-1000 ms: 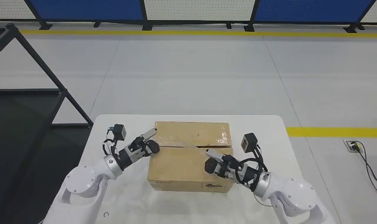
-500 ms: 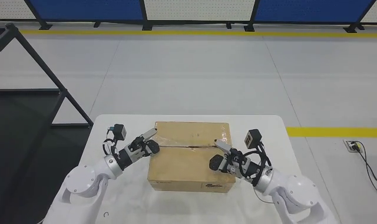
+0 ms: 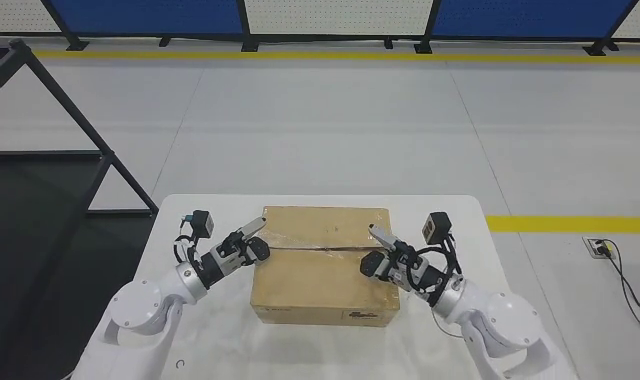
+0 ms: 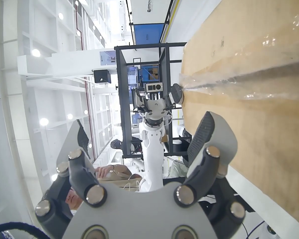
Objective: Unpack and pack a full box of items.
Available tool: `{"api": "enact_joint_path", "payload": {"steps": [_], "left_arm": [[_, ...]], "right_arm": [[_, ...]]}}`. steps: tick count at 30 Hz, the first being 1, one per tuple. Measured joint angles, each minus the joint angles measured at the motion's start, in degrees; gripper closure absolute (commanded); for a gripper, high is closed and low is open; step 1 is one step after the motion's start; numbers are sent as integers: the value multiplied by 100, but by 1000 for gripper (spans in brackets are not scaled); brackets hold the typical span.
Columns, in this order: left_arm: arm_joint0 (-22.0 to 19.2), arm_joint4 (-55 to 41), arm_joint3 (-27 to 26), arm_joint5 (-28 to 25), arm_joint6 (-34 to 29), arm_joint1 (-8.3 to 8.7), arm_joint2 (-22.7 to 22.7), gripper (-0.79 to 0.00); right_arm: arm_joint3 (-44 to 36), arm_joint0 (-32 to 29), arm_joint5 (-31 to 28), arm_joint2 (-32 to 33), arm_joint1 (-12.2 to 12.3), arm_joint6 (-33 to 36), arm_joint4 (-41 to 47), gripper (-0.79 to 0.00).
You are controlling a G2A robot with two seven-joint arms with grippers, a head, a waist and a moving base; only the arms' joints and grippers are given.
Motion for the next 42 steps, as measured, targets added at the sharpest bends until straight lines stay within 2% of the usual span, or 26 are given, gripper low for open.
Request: {"api": "enact_joint_path", "payload": {"steps": [8, 16, 20, 27, 42], "left_arm": [[16, -37, 7, -24, -20, 24, -26, -785], [18, -68, -10, -39, -29, 43, -22, -785], [10, -66, -7, -38, -36, 53, -13, -785], [-12, -62, 6, -11, -19, 68, 2, -785], [4, -82, -21, -12, 40, 93, 42, -785]], "right_arm": [[-73, -92, -359, 284, 54, -165, -443, -785], [-129, -324, -514, 752, 225, 405, -1593, -785], [55, -293, -589, 714, 247, 644, -1686, -785], [403, -64, -651, 490, 227, 617, -1680, -785], [597, 52, -912, 418, 256, 837, -1715, -785]]}}
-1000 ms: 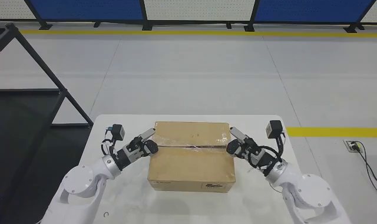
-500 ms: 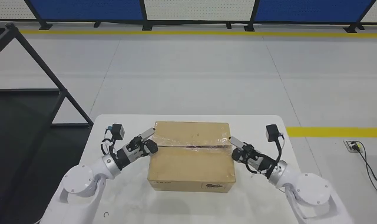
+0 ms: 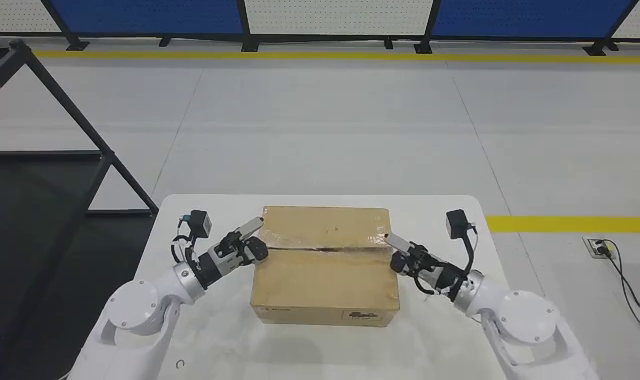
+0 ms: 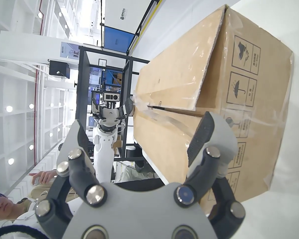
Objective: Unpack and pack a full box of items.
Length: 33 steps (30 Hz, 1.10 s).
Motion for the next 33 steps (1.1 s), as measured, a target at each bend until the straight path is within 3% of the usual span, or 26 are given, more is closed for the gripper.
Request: {"api": "enact_joint_path", "payload": {"steps": [12, 18, 19, 21, 24, 33], "left_arm": [[-13, 5, -17, -6, 21, 17, 45, -785], [-14, -5, -23, -5, 35, 25, 60, -785], [-14, -7, -24, -5, 37, 26, 62, -785], [-13, -10, -27, -5, 42, 29, 67, -785], [-12, -14, -33, -4, 48, 33, 73, -785], [-5, -15, -67, 1, 58, 46, 93, -785]], "right_arm": [[-1, -35, -517, -62, 60, 364, -284, -785], [71, 39, -355, -186, 45, 111, -395, -785], [94, 58, -338, -209, 41, 99, -385, -748], [138, 97, -320, -261, 35, 66, -389, -357], [170, 125, -337, -298, 29, 6, -380, -9], [57, 52, -461, -243, 48, -15, -326, 0]]}}
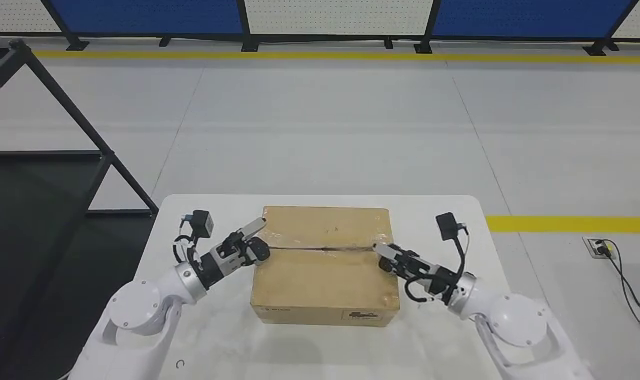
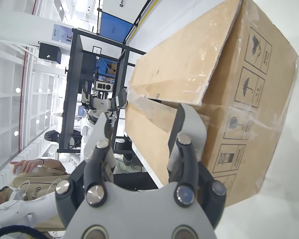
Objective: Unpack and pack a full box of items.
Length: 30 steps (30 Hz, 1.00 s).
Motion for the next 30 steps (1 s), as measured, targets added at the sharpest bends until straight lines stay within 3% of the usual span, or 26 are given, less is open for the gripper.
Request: {"api": "enact_joint_path", "payload": {"steps": [12, 13, 14, 15, 16, 18, 19, 20, 22, 23, 24, 30], "left_arm": [[36, -33, -53, -11, -5, 24, -27, -785], [39, -28, -58, -8, -8, 26, -29, -785], [42, -26, -62, -7, -10, 29, -31, -785], [47, -28, -69, -6, -14, 31, -33, -785], [51, -33, -73, -7, -18, 33, -35, -785], [55, -33, -78, -13, -29, 37, -35, -785], [57, -32, -78, -15, -31, 39, -35, -785], [59, -30, -79, -16, -33, 40, -33, -785], [63, -21, -80, -20, -35, 44, -28, -785], [64, -17, -79, -20, -31, 45, -27, -785], [65, -14, -78, -22, -27, 47, -24, -785], [65, -6, -80, -25, -31, 54, 0, -785]], "right_arm": [[-309, -197, -21, 131, 44, -95, -102, 0], [-322, -204, -11, 137, 47, -96, -118, -58], [-334, -210, 6, 144, 51, -103, -147, -222], [-354, -219, 39, 150, 55, -119, -197, -228], [-372, -227, 67, 151, 58, -129, -228, -12], [-411, -251, 95, 158, 64, -146, -263, 0], [-422, -263, 100, 167, 67, -150, -266, -206], [-435, -275, 106, 180, 70, -152, -265, -357], [-477, -313, 120, 216, 78, -148, -252, -471], [-499, -332, 121, 233, 83, -145, -250, -748], [-527, -359, 119, 260, 88, -146, -245, -785], [-624, -506, 76, 416, 113, -308, -271, -785]]}}
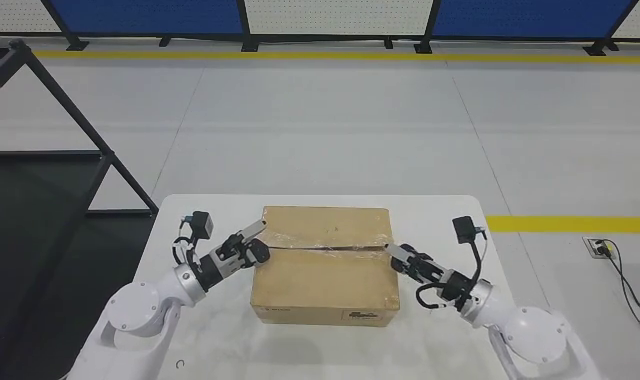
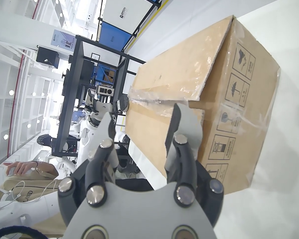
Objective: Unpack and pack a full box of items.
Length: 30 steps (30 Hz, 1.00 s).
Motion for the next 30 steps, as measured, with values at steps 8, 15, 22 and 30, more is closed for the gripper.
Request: {"api": "enact_joint_path", "payload": {"steps": [8, 15, 22, 30], "left_arm": [[10, 8, -15, -17, 4, 10, 17, -785], [58, 11, -61, -23, 33, 19, 28, -785], [21, 38, -28, 28, 152, 6, 128, -785], [38, -58, -67, -34, 164, 13, 86, -785]], "right_arm": [[8, -13, 60, -125, 2, -220, -391, -785], [-14, -24, -294, -96, -14, -447, -162, -785], [-40, -50, -246, -170, -2, -137, -74, -785], [292, 235, -219, -312, -37, -439, -220, -785]]}}
